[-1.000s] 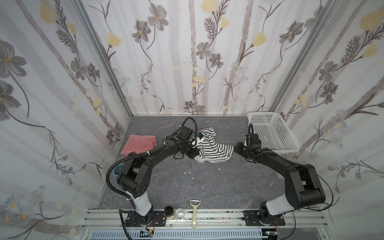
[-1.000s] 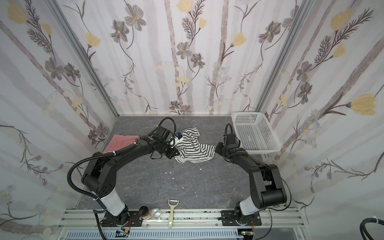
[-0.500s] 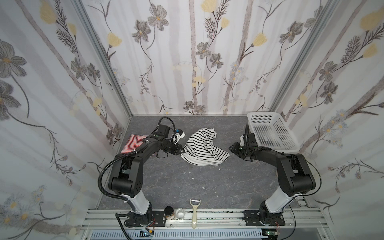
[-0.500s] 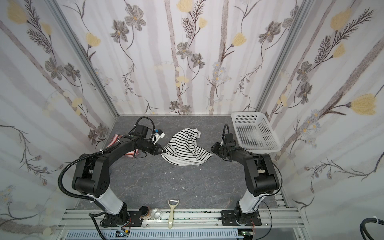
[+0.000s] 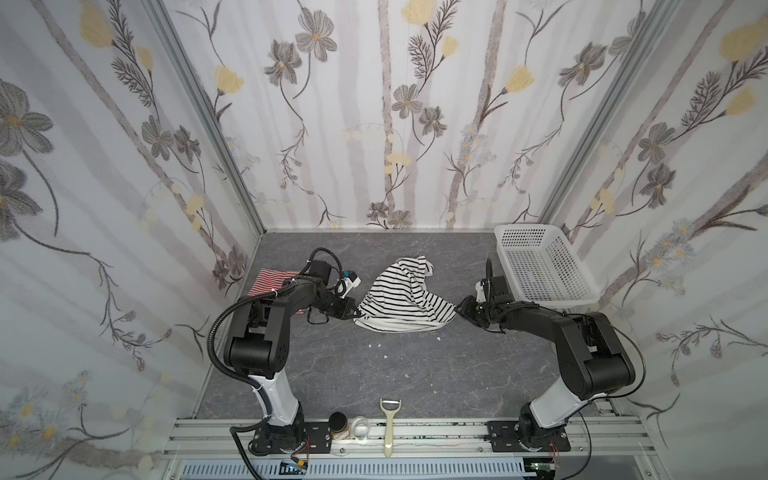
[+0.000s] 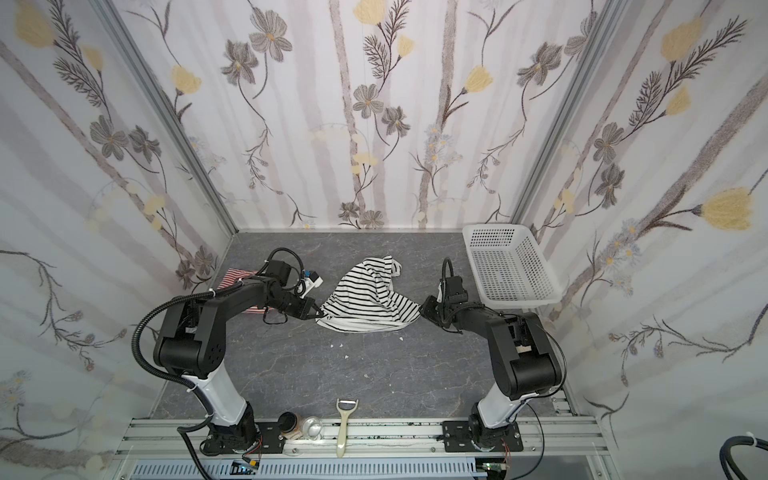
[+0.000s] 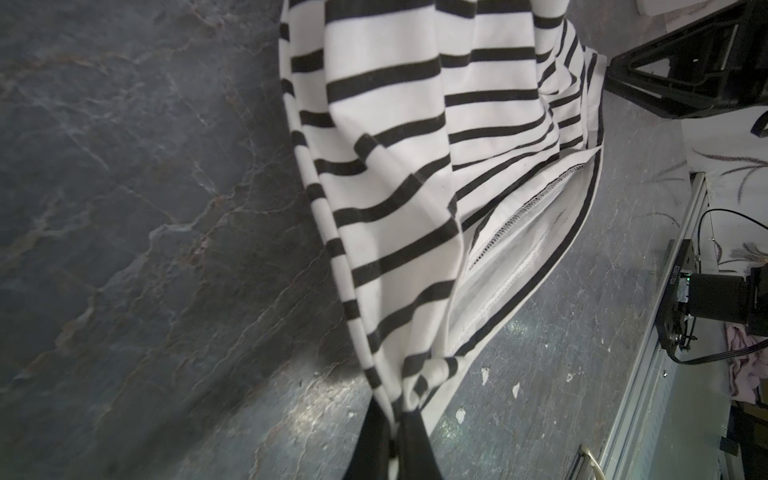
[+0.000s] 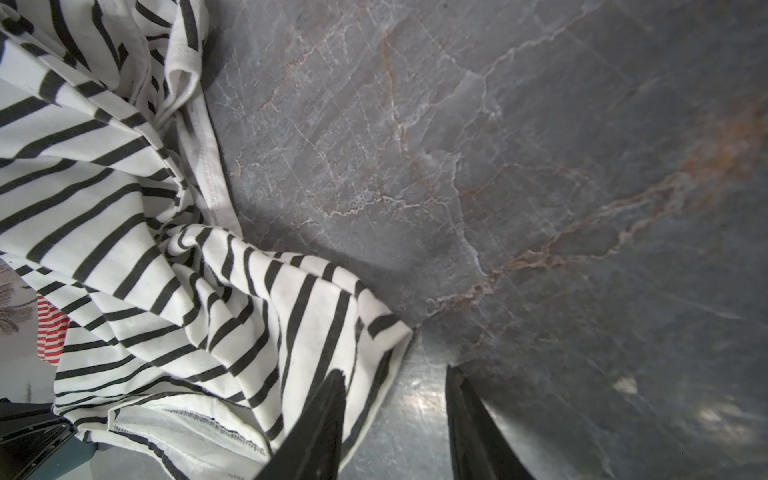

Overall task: Fold and stack the tank tops
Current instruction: 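Spread the shirt on the table, left gripper pulling away from the right gripper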

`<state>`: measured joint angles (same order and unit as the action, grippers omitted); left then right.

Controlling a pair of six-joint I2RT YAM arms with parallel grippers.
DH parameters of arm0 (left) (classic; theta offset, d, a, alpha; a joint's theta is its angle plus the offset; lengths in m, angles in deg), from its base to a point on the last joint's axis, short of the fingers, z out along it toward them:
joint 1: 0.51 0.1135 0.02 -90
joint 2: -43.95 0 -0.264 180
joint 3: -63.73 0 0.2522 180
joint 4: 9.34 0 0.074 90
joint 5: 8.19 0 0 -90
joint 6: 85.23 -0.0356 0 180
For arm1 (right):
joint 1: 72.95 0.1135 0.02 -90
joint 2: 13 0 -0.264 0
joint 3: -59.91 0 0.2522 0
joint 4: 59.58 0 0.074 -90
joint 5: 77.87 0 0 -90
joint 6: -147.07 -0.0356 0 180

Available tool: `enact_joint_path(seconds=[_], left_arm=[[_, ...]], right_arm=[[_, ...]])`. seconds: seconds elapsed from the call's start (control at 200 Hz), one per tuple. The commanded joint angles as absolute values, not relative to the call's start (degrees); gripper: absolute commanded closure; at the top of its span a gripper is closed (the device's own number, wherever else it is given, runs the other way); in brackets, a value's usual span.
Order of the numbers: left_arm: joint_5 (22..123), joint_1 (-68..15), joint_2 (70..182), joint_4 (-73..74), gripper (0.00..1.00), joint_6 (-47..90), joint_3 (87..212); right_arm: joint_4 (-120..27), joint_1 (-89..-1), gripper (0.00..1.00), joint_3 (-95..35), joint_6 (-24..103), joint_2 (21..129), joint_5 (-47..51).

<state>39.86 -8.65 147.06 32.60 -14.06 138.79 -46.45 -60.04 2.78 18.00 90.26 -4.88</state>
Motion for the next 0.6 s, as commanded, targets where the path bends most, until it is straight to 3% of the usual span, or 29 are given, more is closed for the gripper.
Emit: enact_joint_path(seconds=[0.0,0.125,0.22,0.595], left_arm=[[40.53,-8.29,147.00,32.97,0.92,-15.53,138.21],[41.25,-8.16,146.46,32.98,0.69,-15.88,136.85],[41.46,-8.00,145.57,32.96,0.61,-15.63,136.33],[43.25,-6.49,142.88,32.73,0.51,-13.71,137.43]], right_arm=[[-49.79,-59.94,0.58,4.58,16.42,90.32,-5.50],[-49.66,-59.98,0.57,5.00,16.24,89.58,-5.32],[-49.24,-59.99,0.57,4.99,16.50,89.39,-5.37],[-50.26,-60.03,0.57,7.43,16.20,88.09,-5.19]])
